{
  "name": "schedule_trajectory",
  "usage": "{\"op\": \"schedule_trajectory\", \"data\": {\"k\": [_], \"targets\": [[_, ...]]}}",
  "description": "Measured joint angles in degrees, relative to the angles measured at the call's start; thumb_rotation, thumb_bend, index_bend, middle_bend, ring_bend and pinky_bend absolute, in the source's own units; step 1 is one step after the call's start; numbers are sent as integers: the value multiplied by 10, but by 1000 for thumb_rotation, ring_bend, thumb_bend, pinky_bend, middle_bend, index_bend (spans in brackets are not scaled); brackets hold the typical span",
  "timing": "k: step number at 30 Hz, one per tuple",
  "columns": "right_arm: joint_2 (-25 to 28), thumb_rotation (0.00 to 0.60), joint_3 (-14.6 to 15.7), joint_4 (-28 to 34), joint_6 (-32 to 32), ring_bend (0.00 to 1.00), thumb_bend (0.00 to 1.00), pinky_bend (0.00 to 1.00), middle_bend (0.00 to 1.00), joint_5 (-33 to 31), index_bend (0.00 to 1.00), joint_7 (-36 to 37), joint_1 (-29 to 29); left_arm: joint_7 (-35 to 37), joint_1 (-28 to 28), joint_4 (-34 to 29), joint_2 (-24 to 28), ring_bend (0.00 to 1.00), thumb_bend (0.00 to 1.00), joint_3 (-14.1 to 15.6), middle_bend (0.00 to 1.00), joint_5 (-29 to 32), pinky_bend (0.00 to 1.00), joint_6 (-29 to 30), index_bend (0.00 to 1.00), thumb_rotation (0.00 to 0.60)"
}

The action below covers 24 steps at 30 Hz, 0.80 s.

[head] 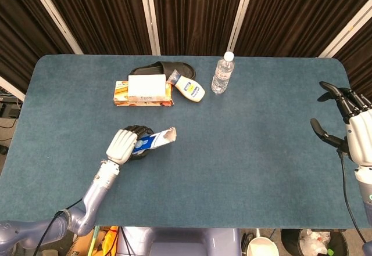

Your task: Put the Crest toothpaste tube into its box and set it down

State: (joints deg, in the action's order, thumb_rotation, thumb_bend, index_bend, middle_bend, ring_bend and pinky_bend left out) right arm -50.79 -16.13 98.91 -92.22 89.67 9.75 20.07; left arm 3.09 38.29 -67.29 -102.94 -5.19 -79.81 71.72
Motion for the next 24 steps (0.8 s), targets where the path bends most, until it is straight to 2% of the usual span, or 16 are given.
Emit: {"op": "schedule_trajectory", "data": {"k": [5, 11, 14, 19, 24], "targets": [[-1, 600, 5, 7, -1, 320, 310, 428, 435, 5, 181, -6, -5, -44, -8, -49, 22, 138, 273, 2, 141, 16, 169, -8, 164, 600], [-7, 600, 20, 17, -5, 270, 310, 375, 389, 7, 175, -12, -20, -71, -26, -112, 63, 117, 270, -8, 125, 21, 148, 19, 143, 600], [-12, 600, 30, 19, -4, 210, 310, 311, 326, 5, 123, -19, -28, -78, -38, -147, 92, 109, 214, -13, 109, 17, 129, 41, 124, 600], [-18, 600, 64, 28, 2, 19, 309, 150, 148, -1, 21, -51, -57, -94, -68, -209, 160, 59, 135, -14, 45, 2, 68, 90, 67, 600], [-21, 600, 102, 48, 20, 0, 310, 81, 72, -28, 0, -93, -90, -125, -113, -268, 242, 57, 135, 1, 25, -11, 50, 139, 48, 600]]}}
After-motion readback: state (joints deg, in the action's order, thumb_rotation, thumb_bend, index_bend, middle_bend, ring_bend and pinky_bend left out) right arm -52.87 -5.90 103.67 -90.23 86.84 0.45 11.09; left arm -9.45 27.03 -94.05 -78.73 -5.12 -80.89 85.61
